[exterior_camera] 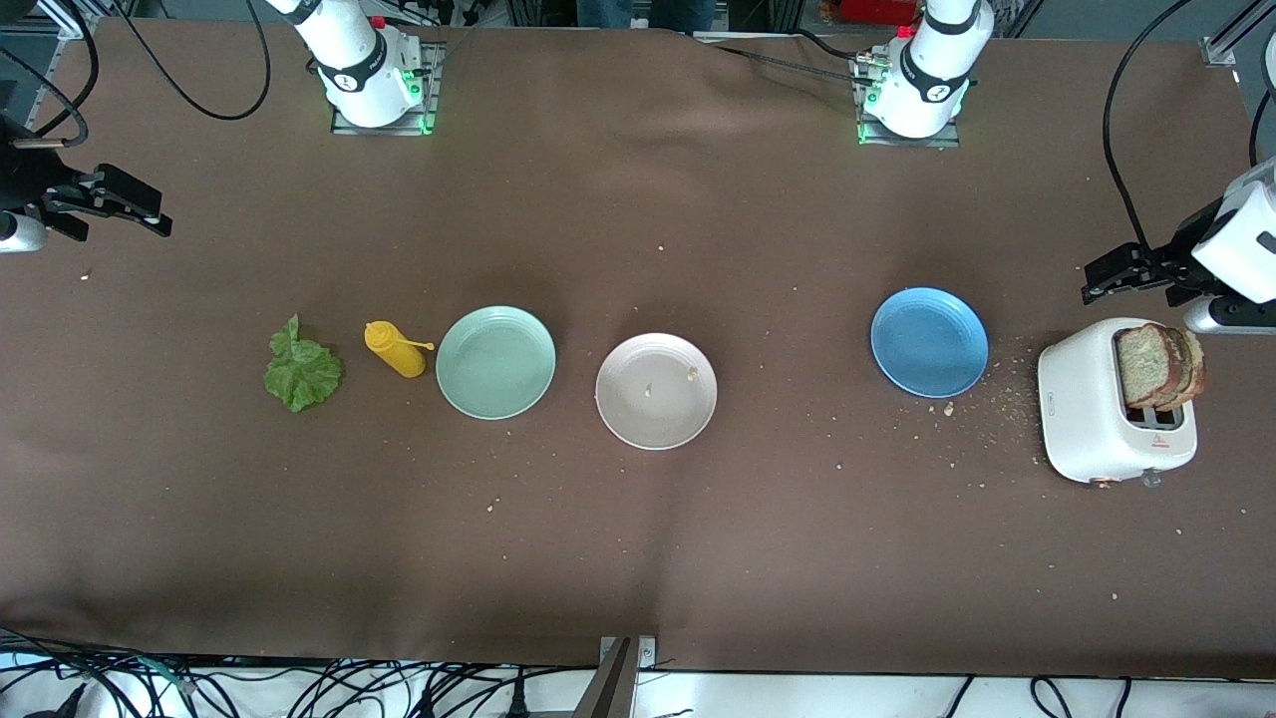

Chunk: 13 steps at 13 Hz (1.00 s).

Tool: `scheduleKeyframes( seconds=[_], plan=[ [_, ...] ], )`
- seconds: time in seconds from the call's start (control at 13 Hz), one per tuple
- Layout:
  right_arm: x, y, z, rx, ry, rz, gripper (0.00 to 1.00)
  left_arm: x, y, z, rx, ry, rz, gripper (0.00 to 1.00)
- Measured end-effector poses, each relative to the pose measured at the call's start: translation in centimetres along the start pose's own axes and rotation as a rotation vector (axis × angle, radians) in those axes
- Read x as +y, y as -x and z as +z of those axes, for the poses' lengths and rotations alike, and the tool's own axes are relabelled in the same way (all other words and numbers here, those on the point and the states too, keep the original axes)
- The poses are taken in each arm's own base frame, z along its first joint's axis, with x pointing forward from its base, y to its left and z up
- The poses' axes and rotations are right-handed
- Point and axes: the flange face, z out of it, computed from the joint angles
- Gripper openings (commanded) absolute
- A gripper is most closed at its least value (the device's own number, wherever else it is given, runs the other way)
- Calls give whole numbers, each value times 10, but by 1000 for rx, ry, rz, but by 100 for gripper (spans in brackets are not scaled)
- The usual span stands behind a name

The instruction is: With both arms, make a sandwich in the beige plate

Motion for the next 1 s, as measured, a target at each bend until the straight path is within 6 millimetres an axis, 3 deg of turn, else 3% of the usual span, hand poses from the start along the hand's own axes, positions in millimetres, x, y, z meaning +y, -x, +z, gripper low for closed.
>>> scheduleKeyframes(
  seconds=[1.0],
  plan=[
    [0, 0, -1, 1, 0, 0, 100, -1, -1, 2, -6, 2, 28, 100]
  ],
)
